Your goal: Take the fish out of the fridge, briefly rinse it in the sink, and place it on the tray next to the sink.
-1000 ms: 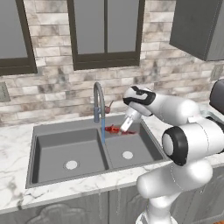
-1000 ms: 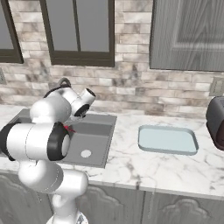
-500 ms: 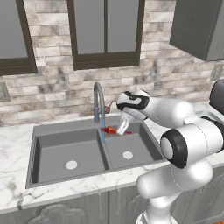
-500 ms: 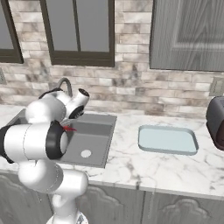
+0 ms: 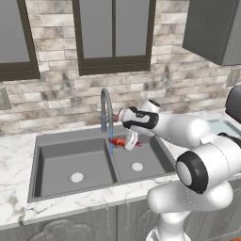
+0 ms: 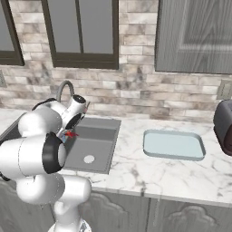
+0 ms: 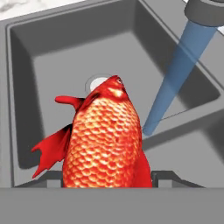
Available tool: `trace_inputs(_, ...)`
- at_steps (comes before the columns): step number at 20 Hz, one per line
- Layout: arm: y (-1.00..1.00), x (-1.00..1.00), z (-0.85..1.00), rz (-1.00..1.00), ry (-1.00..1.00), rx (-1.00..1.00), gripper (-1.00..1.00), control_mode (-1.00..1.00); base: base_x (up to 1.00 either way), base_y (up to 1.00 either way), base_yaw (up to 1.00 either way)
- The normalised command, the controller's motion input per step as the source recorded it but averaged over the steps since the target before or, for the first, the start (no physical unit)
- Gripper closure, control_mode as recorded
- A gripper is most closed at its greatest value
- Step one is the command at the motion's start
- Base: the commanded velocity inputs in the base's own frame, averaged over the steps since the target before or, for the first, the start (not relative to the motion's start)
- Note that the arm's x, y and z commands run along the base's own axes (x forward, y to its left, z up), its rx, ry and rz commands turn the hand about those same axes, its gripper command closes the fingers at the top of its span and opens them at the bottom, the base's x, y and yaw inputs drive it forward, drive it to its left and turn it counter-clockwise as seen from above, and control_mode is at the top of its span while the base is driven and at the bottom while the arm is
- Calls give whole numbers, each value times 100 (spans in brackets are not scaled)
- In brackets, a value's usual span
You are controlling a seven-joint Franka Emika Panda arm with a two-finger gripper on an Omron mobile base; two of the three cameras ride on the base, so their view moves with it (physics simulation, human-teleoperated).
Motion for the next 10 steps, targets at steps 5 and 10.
trace_inputs(5, 0, 0, 0, 0, -1, 0, 100, -100, 0, 0, 0)
trace_inputs(10, 0, 14, 0, 0, -4, 0, 100, -100, 0, 0, 0)
